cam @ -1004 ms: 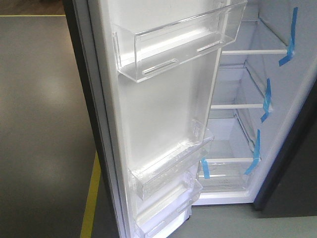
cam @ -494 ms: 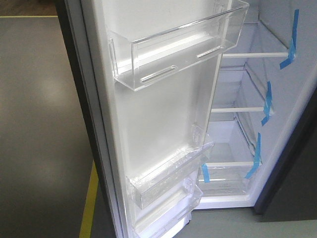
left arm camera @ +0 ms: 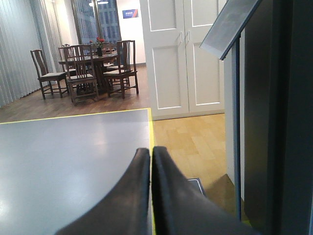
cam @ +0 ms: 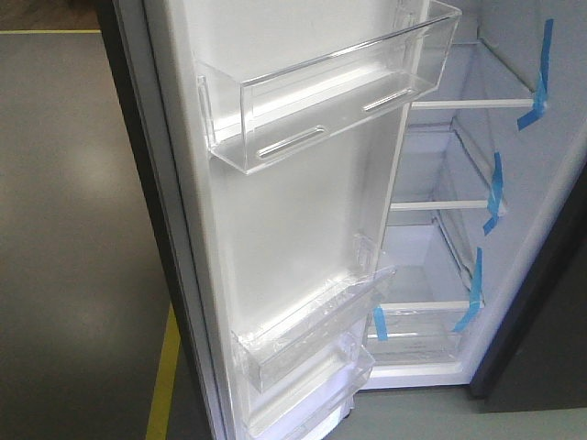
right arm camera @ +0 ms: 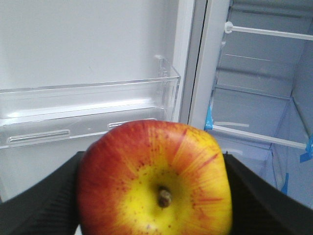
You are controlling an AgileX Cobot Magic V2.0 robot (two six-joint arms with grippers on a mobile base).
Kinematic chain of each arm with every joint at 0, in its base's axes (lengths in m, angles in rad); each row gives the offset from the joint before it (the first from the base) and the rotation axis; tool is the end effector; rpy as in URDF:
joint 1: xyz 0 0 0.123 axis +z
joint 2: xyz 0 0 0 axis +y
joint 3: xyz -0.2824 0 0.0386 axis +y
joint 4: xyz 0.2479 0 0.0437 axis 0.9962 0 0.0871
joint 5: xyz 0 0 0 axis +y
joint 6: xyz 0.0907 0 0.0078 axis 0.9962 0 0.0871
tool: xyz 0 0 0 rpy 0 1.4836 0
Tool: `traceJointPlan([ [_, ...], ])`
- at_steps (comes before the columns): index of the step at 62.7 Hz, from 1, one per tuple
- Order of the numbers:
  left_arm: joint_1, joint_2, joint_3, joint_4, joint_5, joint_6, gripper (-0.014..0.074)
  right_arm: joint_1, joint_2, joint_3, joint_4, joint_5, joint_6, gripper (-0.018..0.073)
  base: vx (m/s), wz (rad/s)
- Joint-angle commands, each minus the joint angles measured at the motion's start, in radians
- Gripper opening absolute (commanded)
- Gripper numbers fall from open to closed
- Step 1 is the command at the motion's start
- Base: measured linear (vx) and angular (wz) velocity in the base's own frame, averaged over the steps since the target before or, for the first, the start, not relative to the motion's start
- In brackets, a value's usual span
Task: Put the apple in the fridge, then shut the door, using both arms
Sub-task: 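Raise the right gripper with the apple toward the upper door bin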
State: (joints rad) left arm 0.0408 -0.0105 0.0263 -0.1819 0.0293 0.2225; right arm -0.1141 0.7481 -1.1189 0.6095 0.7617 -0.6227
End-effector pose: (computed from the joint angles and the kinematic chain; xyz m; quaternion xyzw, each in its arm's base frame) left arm 0.0567 0.0018 0.2022 0.0019 0.6919 0.0276 0.7215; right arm 0.1196 0.0225 0.4568 -0.1427 0.7573 0.0722 0.6332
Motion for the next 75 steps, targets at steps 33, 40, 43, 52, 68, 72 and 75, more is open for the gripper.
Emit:
traceJointPlan([
  [33, -0.002, -0.017, 0.021, -0.003, -0.075, -0.002, -0.0006, -0.002, -0.001, -0.024, 0.029, -0.074, -0.007, -0.0006, 0.00, 0.00],
  [40, -0.002, -0.017, 0.021, -0.003, -0.075, -0.002, -0.0006, -0.002, -0.001, -0.024, 0.029, -0.074, -0.007, -0.0006, 0.00, 0.00],
  [43, -0.002, -0.017, 0.021, -0.003, -0.075, -0.002, -0.0006, -0.002, -0.001, -0.024, 0.029, -0.074, -0.007, -0.0006, 0.00, 0.00],
  [52, -0.002, -0.017, 0.021, -0.003, -0.075, -0.002, -0.0006, -0.002, -0.001, -0.024, 0.029, -0.074, -0.007, -0.0006, 0.00, 0.00],
  [68, -0.002, -0.017, 0.021, -0.003, -0.075, -0.002, -0.0006, -0.002, -0.001, -0.024, 0.027, -0.074, -0.007, -0.0006, 0.00, 0.00],
  [72, -0.002, -0.017, 0.021, -0.003, -0.075, -0.002, -0.0006, -0.002, -0.001, -0.024, 0.027, -0.074, -0.007, -0.0006, 0.00, 0.00],
  [75, -0.002, -0.017, 0.021, -0.003, -0.075, -0.002, -0.0006, -0.002, -0.001, -0.024, 0.027, -0.076, -0.007, -0.0006, 0.00, 0.00],
])
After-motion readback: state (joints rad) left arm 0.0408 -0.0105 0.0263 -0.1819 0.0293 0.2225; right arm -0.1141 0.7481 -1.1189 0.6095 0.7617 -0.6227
